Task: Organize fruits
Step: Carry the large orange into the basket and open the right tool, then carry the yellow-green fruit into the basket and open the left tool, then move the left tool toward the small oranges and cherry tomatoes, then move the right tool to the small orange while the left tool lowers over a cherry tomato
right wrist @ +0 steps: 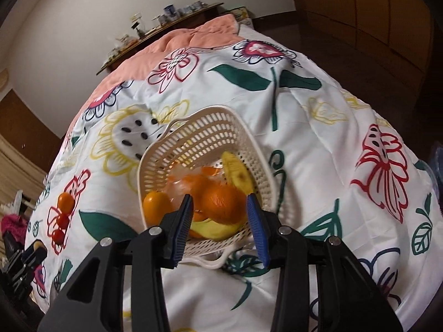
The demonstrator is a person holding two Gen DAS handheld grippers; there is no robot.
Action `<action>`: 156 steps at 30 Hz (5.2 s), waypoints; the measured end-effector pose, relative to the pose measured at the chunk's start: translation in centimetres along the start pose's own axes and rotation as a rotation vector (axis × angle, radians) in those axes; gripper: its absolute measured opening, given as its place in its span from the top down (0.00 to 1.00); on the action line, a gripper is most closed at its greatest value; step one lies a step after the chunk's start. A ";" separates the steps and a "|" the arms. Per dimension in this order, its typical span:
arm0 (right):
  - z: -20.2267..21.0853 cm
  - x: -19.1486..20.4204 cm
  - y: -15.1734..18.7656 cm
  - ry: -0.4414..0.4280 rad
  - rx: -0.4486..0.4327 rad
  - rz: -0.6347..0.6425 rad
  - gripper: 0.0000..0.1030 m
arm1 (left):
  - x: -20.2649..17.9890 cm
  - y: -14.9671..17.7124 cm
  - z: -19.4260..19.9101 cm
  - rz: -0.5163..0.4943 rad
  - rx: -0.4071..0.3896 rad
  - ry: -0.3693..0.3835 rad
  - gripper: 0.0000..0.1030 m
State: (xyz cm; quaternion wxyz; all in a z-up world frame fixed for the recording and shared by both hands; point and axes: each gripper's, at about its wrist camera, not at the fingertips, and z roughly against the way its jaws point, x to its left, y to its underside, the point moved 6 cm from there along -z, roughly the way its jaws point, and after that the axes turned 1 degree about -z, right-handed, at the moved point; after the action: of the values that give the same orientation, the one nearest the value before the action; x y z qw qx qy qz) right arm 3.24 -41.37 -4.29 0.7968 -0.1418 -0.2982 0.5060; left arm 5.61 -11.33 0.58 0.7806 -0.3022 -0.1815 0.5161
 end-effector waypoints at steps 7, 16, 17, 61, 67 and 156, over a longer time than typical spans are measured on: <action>0.9 -0.9 -0.4 -0.010 -0.029 -0.028 0.60 | -1.1 -0.7 0.0 -0.019 0.000 0.002 0.72; 1.2 -1.1 -0.1 -0.040 -0.038 -0.049 0.51 | -3.9 -2.4 -0.7 -0.071 0.008 0.026 0.72; 1.2 -1.1 -0.1 -0.044 -0.039 -0.051 0.48 | -4.2 -2.5 -0.8 -0.074 0.011 0.030 0.72; 0.2 -1.3 1.3 -0.133 -0.011 -0.068 0.46 | -14.3 -5.8 -6.0 -0.213 0.076 0.085 0.27; 0.3 -0.7 1.5 -0.134 -0.008 -0.058 0.44 | -14.4 -5.9 -5.1 -0.244 0.033 0.059 0.16; 0.3 7.5 3.8 -0.157 0.046 0.083 0.37 | 5.2 0.0 -4.6 0.113 0.087 -0.050 0.48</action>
State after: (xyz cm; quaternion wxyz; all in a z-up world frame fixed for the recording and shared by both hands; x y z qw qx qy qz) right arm 2.64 -33.05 -3.59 0.7524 -0.0958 -0.3417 0.5549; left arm 10.45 -7.88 -3.01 0.7579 -0.2647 -0.1607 0.5742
